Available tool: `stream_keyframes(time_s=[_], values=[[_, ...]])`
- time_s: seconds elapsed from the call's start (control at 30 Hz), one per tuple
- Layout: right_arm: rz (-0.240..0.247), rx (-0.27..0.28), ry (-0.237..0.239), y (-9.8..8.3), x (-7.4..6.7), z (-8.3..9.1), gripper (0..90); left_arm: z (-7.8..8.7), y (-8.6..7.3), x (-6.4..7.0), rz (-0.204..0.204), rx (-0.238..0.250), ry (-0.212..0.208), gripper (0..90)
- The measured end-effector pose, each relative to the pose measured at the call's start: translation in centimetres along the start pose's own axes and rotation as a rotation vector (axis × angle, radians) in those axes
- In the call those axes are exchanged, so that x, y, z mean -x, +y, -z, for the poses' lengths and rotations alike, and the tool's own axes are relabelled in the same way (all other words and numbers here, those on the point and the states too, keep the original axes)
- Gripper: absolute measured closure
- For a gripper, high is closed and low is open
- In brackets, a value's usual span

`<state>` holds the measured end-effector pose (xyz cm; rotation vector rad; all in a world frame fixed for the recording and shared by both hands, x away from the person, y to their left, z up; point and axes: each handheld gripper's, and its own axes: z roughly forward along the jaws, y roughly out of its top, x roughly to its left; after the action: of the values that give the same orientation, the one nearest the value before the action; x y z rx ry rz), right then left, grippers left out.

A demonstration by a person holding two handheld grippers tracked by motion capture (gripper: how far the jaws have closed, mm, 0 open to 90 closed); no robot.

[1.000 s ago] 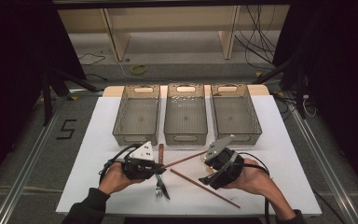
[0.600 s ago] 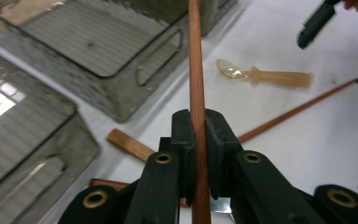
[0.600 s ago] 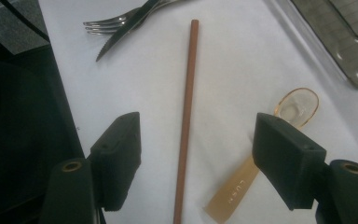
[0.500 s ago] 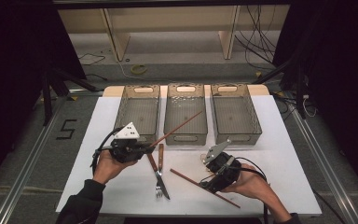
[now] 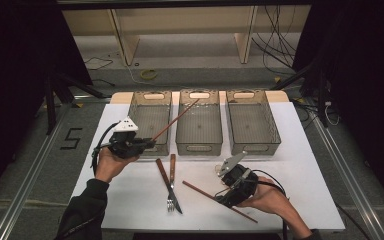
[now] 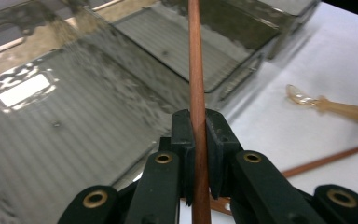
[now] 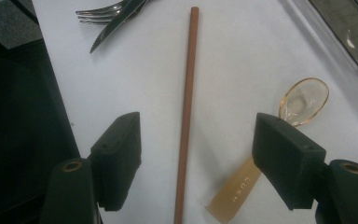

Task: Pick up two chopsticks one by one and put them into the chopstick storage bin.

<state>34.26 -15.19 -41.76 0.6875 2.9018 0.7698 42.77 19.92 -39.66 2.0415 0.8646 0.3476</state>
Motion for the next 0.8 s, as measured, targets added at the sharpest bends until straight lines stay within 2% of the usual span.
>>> stream_keyframes(time_s=[0.33, 0.37, 0.67, 0.8], values=[[0.001, 0.001, -0.003, -0.1, -0.1, -0.3, 32.9, -0.4, 0.4, -3.2, 0.098, -0.002, 0.063, 83.0], [-0.017, 0.003, -0.002, 0.0, -0.1, -0.2, 32.9, -0.4, 0.4, -3.5, 0.103, -0.003, 0.073, 82.9], [-0.023, 0.0, 0.002, 0.0, -0.1, -0.2, 32.8, -0.9, 0.3, -5.7, 0.16, -0.028, 0.112, 83.0], [-0.011, 0.001, -0.006, -0.1, 0.0, -0.3, 32.8, -1.2, 0.0, -6.5, 0.19, -0.039, 0.123, 83.0]])
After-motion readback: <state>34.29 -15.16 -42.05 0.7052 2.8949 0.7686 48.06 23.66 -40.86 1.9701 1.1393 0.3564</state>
